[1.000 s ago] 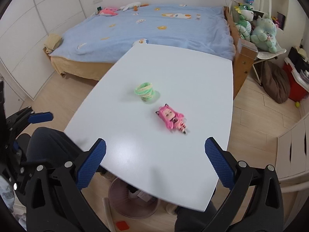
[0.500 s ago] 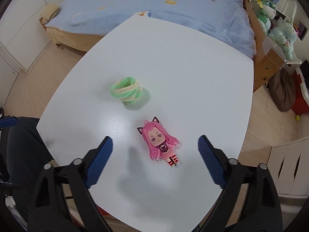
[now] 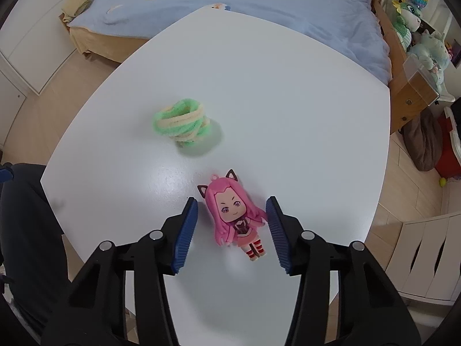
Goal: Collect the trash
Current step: 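Grasp the pink-haired anime girl figure with the right tool, then grasp the green-and-white scrunchie with the left tool while the right tool holds the figure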
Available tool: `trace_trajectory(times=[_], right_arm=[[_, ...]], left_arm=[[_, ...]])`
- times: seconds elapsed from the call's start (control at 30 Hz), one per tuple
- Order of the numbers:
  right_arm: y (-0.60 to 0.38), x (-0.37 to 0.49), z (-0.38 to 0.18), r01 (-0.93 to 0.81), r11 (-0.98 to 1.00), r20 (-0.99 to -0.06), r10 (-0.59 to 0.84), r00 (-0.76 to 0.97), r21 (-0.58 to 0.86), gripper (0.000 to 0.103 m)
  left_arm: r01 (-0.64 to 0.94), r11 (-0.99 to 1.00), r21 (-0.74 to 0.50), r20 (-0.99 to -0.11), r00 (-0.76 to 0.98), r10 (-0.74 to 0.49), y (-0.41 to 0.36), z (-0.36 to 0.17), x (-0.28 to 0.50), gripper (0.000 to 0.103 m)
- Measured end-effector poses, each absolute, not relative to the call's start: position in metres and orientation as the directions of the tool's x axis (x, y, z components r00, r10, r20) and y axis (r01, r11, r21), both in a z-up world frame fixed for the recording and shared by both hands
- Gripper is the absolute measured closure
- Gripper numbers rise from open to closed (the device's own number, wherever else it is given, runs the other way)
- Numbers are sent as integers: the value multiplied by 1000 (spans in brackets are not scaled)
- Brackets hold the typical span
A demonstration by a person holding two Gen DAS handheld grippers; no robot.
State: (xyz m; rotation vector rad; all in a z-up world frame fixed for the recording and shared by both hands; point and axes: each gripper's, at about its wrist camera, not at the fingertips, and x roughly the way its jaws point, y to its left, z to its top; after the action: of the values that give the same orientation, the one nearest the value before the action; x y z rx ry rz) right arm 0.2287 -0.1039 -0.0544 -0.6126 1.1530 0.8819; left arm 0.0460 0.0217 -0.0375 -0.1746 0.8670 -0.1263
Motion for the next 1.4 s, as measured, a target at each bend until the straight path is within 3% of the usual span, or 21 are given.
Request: trace_trajectory(times=[0.43,0.97,1.4], right_arm=[[-123,221,-38,-789,611,-919,348,183,74,63],[-158,205,-19,-752,655,-914,348,211,76,63],[-175,206,-20,-746,661,-912,354,209,86,63]], left_arm=[[45,980,-193,-752,634,-177,22,-37,61,7],[32,981,-192,-777,606,-172,33,-20,137,7],[-55,982,-183,-870,475,-135,30,-54,224,7]])
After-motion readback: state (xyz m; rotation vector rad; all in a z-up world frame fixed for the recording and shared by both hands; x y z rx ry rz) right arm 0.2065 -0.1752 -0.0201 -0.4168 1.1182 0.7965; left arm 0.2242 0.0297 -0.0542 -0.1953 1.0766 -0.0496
